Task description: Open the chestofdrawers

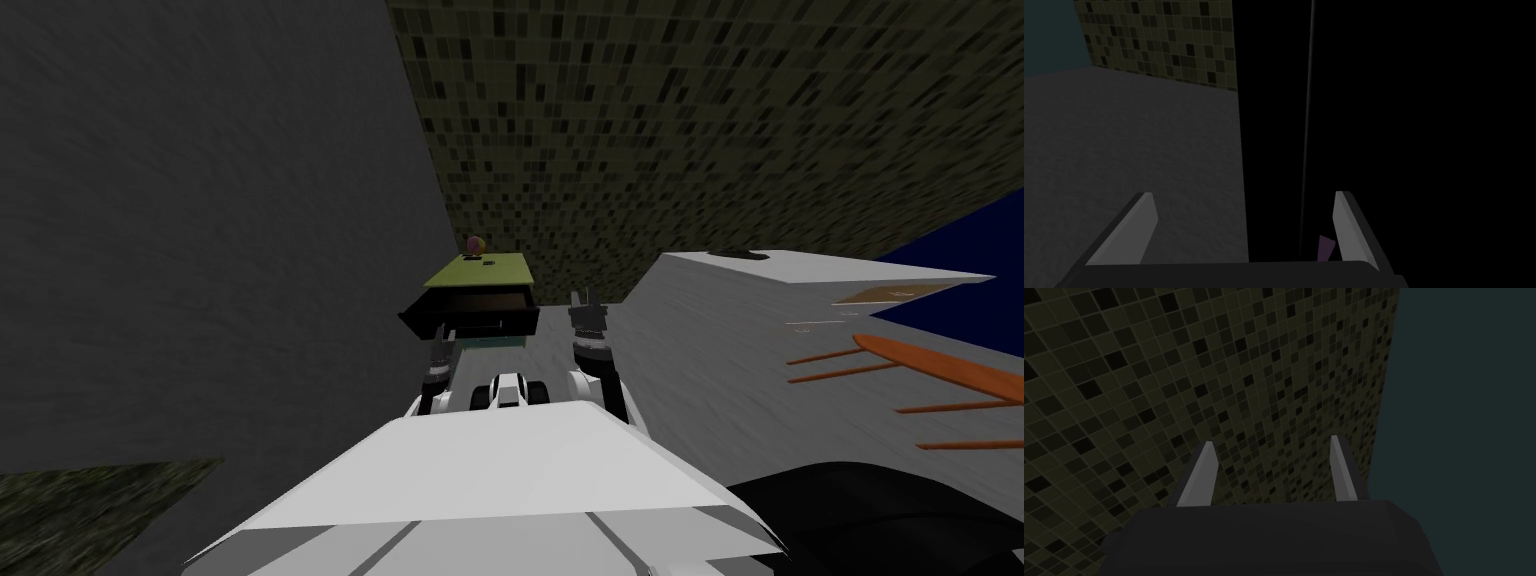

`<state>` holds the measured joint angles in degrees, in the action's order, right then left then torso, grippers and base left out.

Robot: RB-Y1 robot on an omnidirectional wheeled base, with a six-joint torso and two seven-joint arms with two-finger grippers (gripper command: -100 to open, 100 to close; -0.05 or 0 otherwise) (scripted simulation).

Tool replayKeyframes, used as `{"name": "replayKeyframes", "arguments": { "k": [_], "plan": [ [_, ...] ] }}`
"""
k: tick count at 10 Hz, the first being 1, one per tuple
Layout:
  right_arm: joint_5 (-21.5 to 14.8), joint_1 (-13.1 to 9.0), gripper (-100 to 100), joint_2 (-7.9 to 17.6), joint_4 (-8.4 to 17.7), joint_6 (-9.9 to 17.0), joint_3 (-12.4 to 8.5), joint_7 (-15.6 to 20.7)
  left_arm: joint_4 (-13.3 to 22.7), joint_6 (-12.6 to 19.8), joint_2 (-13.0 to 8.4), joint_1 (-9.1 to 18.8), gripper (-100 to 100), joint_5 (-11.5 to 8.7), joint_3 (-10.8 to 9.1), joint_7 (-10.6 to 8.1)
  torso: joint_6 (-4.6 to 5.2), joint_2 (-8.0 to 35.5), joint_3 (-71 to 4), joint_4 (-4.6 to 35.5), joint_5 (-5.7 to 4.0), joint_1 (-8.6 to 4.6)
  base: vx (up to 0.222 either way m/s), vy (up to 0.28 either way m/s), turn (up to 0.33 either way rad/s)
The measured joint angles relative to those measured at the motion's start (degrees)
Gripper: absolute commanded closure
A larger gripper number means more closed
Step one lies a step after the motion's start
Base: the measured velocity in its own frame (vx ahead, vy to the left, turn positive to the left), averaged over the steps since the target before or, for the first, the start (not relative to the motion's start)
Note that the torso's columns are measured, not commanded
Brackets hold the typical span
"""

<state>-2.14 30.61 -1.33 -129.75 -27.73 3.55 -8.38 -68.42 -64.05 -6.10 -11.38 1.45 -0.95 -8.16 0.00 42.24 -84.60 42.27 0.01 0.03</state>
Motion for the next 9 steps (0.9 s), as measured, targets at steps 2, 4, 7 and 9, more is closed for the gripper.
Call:
{"name": "replayKeyframes", "arguments": {
  "k": [2,4,7,9],
  "plan": [
    [0.0,0.0,0,0.0,0.0,0.0,0.0,0.0,-1.75,3.31,-0.46,1.15,-100,-0.28,-0.23,-0.46,-0.03,0.3,0.17,0.19,-0.1,-0.09,-0.081,-0.014,0.006],
    [0.0,0.0,0,0.0,0.0,0.0,0.0,0.0,-2.88,6.84,-0.99,2.65,-100,-0.56,-0.45,-0.87,-0.12,0.47,0.24,0.45,-0.27,-0.19,-0.069,-0.02,-0.005],
    [0.0,0.0,0,0.0,0.0,0.0,0.0,0.0,-2.89,8.73,-1.43,3.17,0,-0.74,-0.59,-1.33,-0.04,0.31,0.17,0.31,-0.17,-0.14,-0.008,-0.002,-0.001],
    [0.0,0.0,0,0.0,0.0,0.0,0.0,0.0,-2.7,8.91,-1.41,3.01,0,-0.72,-0.56,-1.32,0.0,0.14,0.07,0.15,-0.09,-0.1,0.0,0.0,0.0]
  ]
}}
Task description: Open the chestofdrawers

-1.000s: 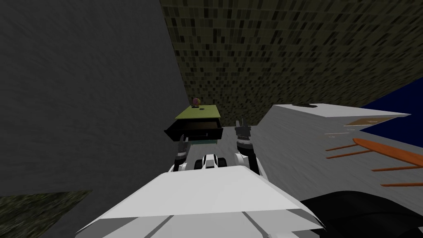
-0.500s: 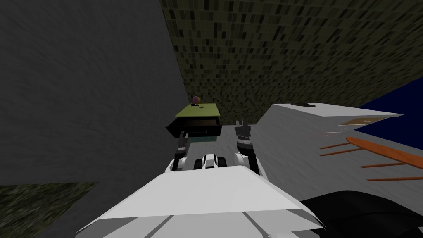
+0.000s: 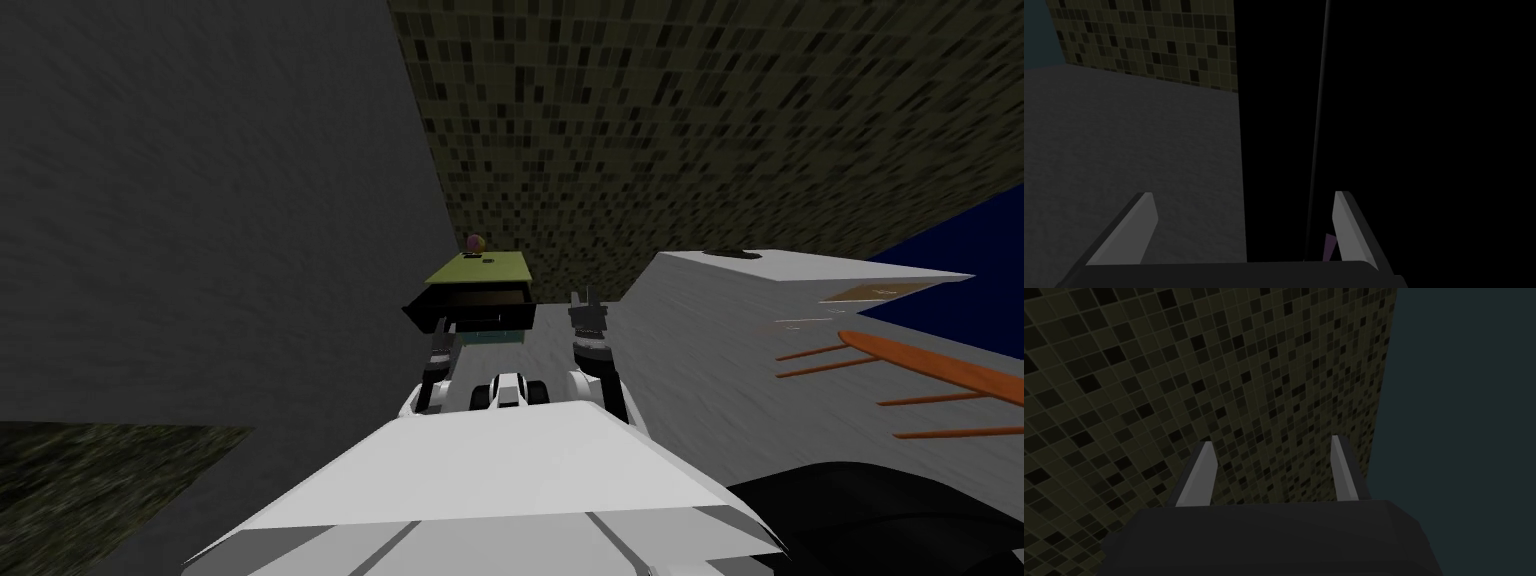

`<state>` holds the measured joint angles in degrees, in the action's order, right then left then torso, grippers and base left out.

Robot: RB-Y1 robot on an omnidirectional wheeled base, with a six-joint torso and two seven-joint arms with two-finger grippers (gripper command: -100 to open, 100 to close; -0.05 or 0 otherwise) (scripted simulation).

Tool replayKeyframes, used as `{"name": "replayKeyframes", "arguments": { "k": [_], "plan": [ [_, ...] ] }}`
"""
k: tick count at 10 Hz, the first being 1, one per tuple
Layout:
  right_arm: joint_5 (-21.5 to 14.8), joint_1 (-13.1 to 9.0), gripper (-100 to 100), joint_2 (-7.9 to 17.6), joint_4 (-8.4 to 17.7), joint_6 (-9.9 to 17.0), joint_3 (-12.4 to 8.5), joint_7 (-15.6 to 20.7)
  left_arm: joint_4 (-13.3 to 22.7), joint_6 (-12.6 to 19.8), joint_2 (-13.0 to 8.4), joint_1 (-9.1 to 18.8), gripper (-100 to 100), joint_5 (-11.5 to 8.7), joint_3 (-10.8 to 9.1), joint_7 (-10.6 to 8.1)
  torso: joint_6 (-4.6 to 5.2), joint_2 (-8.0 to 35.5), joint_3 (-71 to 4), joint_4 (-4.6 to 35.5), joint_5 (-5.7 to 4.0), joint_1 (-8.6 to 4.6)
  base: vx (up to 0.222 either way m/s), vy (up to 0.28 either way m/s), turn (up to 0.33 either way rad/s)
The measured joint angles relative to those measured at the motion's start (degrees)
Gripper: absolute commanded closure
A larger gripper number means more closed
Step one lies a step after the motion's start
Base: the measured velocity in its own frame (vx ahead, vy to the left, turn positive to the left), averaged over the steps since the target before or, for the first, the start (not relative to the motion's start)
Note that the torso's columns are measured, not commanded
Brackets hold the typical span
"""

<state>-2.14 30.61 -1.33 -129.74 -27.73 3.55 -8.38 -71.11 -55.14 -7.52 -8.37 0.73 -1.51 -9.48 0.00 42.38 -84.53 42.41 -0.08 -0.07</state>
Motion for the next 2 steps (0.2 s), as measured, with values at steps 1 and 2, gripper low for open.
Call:
{"name": "replayKeyframes", "arguments": {
  "k": [1,2],
  "plan": [
    [0.0,0.0,0,0.0,0.0,0.0,0.0,0.0,0.05,0.05,0.0,-0.04,0,0.0,0.0,0.0,0.01,-0.03,-0.01,-0.04,0.03,0.02,0.0,0.0,0.0],
    [0.0,0.0,0,0.0,0.0,0.0,0.0,0.0,0.08,0.08,0.0,-0.07,0,0.0,0.0,0.0,0.01,-0.05,-0.02,-0.07,0.05,0.03,0.0,0.0,0.0]
  ]
}}
